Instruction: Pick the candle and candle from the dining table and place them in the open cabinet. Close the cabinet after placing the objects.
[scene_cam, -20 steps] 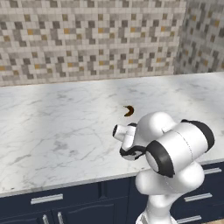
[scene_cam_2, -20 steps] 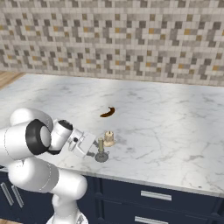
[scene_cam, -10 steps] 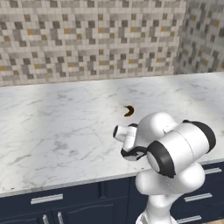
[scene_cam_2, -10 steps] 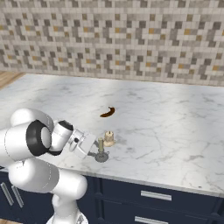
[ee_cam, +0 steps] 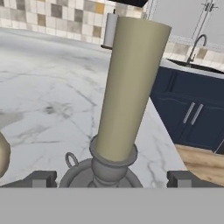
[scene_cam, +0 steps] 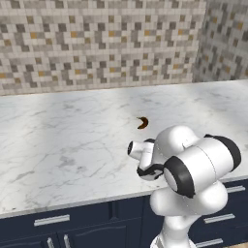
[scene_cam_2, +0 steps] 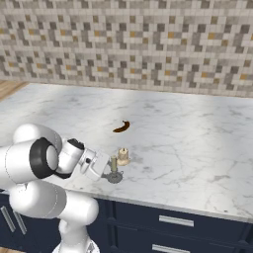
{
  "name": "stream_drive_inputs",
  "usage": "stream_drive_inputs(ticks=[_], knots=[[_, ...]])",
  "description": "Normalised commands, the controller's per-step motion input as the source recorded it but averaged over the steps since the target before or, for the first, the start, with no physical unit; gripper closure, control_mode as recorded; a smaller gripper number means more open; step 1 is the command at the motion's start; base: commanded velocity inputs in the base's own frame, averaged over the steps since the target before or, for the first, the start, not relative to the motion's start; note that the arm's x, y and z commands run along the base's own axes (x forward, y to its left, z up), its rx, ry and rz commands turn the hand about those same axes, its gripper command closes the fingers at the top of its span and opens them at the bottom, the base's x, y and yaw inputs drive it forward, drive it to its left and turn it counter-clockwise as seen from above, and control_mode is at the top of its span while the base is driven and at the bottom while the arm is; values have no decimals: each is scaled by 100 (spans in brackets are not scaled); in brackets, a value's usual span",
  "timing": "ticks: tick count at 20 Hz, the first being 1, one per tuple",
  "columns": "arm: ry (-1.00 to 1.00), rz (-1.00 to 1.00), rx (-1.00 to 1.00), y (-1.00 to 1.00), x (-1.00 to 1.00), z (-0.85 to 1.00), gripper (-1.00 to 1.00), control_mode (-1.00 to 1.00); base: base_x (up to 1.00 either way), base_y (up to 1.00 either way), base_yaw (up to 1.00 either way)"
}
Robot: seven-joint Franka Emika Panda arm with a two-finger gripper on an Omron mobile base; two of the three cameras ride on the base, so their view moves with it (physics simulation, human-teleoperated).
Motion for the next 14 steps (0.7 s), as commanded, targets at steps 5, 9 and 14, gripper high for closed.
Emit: stream_drive_inputs(ticks=[5,9,14], knots=[[-5,0,0,-3,0,-10,-100,-100,0,0,0],[-6,0,-1,-5,0,-7,-100,-100,0,0,0],[-4,0,-3,-4,0,-10,-100,-100,0,0,0]])
